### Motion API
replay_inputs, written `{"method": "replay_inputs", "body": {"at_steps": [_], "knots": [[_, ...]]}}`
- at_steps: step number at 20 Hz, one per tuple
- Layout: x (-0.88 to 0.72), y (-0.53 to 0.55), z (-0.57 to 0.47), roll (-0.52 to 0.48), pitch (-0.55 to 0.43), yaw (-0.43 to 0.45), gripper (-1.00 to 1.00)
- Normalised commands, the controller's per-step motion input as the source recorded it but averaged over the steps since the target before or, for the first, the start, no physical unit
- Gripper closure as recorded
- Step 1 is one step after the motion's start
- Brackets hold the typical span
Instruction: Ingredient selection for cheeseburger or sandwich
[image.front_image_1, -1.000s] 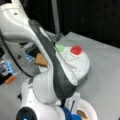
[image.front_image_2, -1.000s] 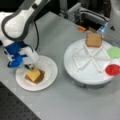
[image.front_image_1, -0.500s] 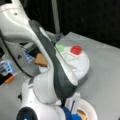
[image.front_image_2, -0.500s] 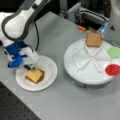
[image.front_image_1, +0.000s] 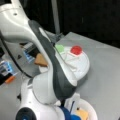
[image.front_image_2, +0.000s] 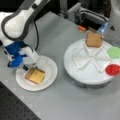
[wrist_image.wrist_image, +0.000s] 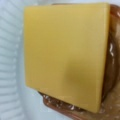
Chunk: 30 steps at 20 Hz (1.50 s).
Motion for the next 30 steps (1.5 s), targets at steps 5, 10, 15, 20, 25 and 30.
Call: {"method": "replay_inputs", "body": {"at_steps": [5, 10, 15, 20, 25, 30], "knots": [[0.12, -0.12, 0.18, 0.013, 0.178, 0.103, -1.00], [-0.09, 0.07, 0.31, -0.076, 0.218, 0.013, -1.00], [-0.39, 0.34, 0.34, -0.212, 0.209, -0.069, -1.00], [-0.69, 0.55, 0.24, -0.293, 0.112, -0.135, -1.00], [-0.77, 0.69, 0.18, -0.413, 0.007, -0.258, -1.00], [-0.71, 0.77, 0.19, -0.701, -0.093, -0.355, -1.00]]}}
